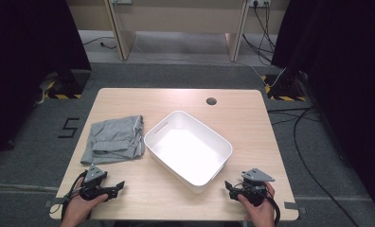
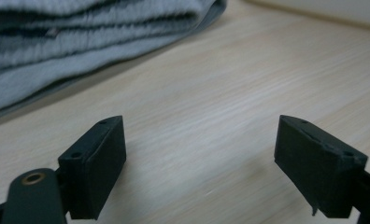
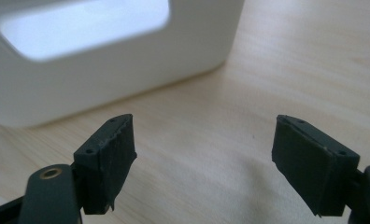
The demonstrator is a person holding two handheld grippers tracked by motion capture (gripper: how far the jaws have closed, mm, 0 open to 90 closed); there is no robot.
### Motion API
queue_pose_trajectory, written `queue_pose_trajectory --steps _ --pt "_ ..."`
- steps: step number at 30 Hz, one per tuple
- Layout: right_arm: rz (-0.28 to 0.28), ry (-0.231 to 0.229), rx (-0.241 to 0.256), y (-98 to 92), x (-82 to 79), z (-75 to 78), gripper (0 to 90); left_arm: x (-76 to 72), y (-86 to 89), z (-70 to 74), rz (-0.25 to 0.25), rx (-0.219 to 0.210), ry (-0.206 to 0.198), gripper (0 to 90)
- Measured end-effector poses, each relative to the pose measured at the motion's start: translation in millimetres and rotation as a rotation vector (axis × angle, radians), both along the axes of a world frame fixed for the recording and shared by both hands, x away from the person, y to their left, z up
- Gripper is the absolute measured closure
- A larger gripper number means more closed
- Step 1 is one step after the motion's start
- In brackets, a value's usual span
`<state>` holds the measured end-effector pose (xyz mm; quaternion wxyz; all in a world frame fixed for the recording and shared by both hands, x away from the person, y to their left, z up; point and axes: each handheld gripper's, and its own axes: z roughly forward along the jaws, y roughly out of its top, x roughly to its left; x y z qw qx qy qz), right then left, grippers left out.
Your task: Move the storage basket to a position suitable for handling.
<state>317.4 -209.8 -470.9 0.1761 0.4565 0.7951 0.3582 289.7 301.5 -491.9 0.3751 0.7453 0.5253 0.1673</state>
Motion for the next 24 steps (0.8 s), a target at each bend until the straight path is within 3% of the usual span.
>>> queue_pose_trajectory --steps 1,2,3,4,6,9,11,13,14,19,20,24 --pt "0.0 0.0 0.0 0.0 0.0 0.0 22.4 0.0 0.0 0.0 0.0 0.0 0.0 16.4" --pt "-0.004 -0.021 0.027 1.6 -0.5 8.3 22.8 0.4 -4.2 8.7 0.005 -0.026 -0.041 16.4" --pt "-0.004 -0.021 0.027 1.6 -0.5 8.3 22.8 0.4 -4.2 8.7 0.005 -0.026 -0.041 16.4" --pt "-0.009 -0.037 0.052 3.9 0.1 16.5 23.2 2.4 -8.2 17.3 -0.002 -0.045 -0.071 16.4" --pt "-0.012 -0.045 0.055 4.9 0.7 19.6 23.2 5.7 -13.1 25.9 -0.009 -0.062 -0.094 16.4" --pt "-0.012 -0.083 0.056 10.8 6.5 37.8 23.4 15.2 -25.3 43.0 -0.048 -0.046 -0.137 16.5" --pt "-0.014 -0.093 0.058 12.3 8.2 42.1 23.5 17.8 -28.0 46.5 -0.054 -0.044 -0.148 16.4" --pt "-0.013 -0.106 0.068 14.3 10.9 51.1 23.9 26.0 -35.4 57.6 -0.075 -0.042 -0.171 16.4" --pt "-0.016 -0.125 0.078 17.1 14.3 59.9 24.1 35.9 -40.6 66.2 -0.087 -0.06 -0.185 16.5" --pt "-0.004 -0.144 0.076 25.1 24.6 72.7 25.1 56.7 -47.9 83.8 -0.084 -0.117 -0.188 16.5" --pt "0.003 -0.136 0.071 28.8 31.5 74.7 25.7 64.1 -53.2 90.4 -0.094 -0.111 -0.192 16.5" --pt "-0.007 -0.125 0.059 32.2 41.5 73.9 28.3 76.1 -58.3 92.7 -0.093 -0.094 -0.179 16.5"
